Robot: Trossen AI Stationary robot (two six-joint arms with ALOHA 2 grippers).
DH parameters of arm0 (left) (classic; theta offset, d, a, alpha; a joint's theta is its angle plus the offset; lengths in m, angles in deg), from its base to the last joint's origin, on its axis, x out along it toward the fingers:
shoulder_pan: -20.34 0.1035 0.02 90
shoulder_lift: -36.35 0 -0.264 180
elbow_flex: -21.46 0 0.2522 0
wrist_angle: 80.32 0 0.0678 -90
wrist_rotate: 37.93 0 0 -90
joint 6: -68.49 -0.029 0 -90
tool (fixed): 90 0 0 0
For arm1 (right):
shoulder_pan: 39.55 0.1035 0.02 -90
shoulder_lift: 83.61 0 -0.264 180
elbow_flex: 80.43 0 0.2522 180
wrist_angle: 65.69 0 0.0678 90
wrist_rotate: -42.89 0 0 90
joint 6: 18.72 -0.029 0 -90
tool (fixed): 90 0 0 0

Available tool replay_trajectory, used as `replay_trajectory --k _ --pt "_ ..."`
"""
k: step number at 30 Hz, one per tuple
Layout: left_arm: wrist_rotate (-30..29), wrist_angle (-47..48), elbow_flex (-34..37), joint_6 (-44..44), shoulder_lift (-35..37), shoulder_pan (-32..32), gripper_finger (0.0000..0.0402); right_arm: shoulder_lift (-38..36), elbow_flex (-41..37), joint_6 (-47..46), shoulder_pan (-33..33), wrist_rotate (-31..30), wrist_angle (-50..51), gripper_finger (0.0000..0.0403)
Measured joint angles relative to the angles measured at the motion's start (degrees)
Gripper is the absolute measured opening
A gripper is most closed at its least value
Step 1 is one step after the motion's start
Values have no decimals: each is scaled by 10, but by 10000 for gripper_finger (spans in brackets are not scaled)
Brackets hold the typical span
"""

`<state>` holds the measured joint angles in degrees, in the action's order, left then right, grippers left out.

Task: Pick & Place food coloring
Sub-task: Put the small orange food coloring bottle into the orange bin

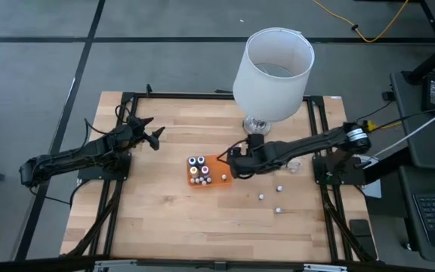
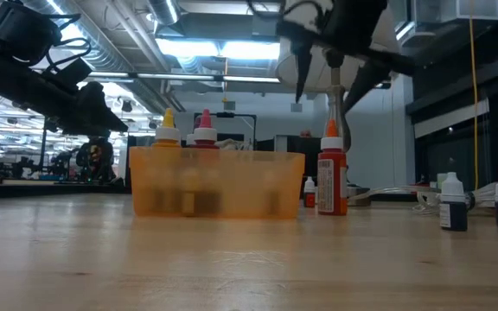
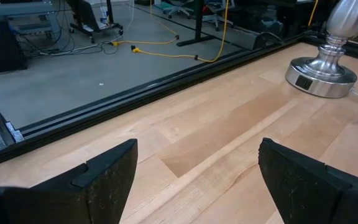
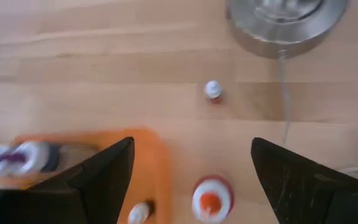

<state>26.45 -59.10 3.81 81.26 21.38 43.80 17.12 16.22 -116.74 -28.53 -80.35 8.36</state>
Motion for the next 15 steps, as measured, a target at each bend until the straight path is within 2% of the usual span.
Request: replay_trajectory --k 8,15 --pt "0 0 0 0 0 0 323 50 11 -36 -44 49 16 323" --pt "0 0 0 0 0 0 324 92 62 -33 -86 49 36 323"
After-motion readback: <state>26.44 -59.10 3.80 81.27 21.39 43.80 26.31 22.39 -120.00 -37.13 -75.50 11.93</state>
